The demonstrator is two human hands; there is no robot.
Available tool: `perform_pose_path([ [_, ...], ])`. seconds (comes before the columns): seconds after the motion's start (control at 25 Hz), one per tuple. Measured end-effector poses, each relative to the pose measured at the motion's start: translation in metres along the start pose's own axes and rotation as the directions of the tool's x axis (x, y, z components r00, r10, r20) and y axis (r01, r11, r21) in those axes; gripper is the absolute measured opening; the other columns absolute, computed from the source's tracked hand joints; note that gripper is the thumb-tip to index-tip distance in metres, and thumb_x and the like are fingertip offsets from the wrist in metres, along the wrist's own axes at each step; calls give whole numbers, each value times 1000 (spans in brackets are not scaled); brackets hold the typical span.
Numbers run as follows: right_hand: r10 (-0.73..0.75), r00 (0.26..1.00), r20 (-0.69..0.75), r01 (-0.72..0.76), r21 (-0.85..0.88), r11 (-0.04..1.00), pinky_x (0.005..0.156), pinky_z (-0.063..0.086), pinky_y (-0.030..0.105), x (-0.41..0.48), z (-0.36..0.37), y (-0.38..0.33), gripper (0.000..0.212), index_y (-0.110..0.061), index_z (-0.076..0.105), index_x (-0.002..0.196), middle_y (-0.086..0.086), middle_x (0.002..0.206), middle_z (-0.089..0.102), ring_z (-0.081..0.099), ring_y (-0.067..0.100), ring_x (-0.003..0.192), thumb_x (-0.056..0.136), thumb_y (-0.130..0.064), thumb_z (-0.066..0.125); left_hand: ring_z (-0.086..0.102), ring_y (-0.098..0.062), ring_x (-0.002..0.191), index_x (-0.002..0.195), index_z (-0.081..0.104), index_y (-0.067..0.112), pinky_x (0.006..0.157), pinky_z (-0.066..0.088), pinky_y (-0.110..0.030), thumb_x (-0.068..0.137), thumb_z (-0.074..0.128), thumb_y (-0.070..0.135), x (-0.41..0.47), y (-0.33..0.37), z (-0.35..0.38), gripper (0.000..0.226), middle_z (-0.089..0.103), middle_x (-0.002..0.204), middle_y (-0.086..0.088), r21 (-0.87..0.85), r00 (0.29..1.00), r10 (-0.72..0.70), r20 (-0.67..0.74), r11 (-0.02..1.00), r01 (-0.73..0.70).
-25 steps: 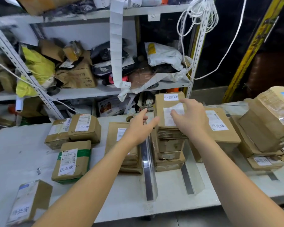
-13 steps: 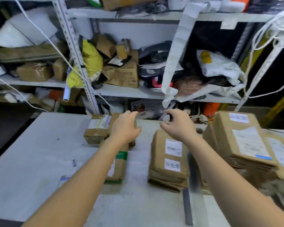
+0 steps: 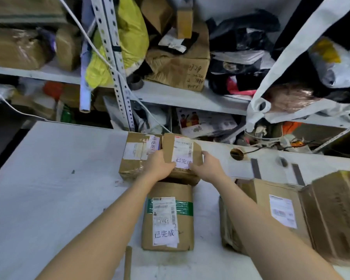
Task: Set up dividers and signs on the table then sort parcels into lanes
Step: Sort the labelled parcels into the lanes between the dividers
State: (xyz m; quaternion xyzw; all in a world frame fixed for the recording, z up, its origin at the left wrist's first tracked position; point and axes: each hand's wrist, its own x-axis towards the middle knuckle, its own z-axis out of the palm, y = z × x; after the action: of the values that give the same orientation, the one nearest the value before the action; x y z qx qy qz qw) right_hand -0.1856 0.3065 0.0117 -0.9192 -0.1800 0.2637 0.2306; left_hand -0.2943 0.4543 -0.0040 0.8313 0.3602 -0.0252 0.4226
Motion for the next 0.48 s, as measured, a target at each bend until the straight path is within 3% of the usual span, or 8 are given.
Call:
perform_pose_path([
  [0.08, 72, 997, 15, -73, 62, 995, 99, 49, 39, 15, 13, 5, 63, -8, 50, 141, 12, 136, 62, 58, 32, 123, 89, -33, 74, 68, -23, 103, 120, 65, 19, 88, 57, -37, 78, 80, 28, 14, -5, 13, 45, 72, 113, -1, -55, 999, -19, -38, 998, 17],
  [0.2, 128, 992, 1, -126, 170, 977, 97, 55, 44, 28, 25, 13, 58, -13, 57, 132, 7, 128, 67, 63, 26, 114, 83, -32, 81, 67, -24, 103, 116, 61, 21, 87, 58, -42, 72, 85, 37, 25, -10, 24, 53, 71, 113, 0, 5, 994, -34, -103, 999, 35],
  [0.48, 149, 988, -39, -134, 265, 955, 94, 57, 46, 24, 25, 6, 45, -15, 66, 120, 5, 118, 73, 68, 26, 109, 79, -26, 82, 66, -22, 102, 129, 59, 29, 82, 57, -38, 75, 85, 34, 18, -3, 14, 61, 71, 116, 4, 12, 991, -5, -132, 1000, 7],
])
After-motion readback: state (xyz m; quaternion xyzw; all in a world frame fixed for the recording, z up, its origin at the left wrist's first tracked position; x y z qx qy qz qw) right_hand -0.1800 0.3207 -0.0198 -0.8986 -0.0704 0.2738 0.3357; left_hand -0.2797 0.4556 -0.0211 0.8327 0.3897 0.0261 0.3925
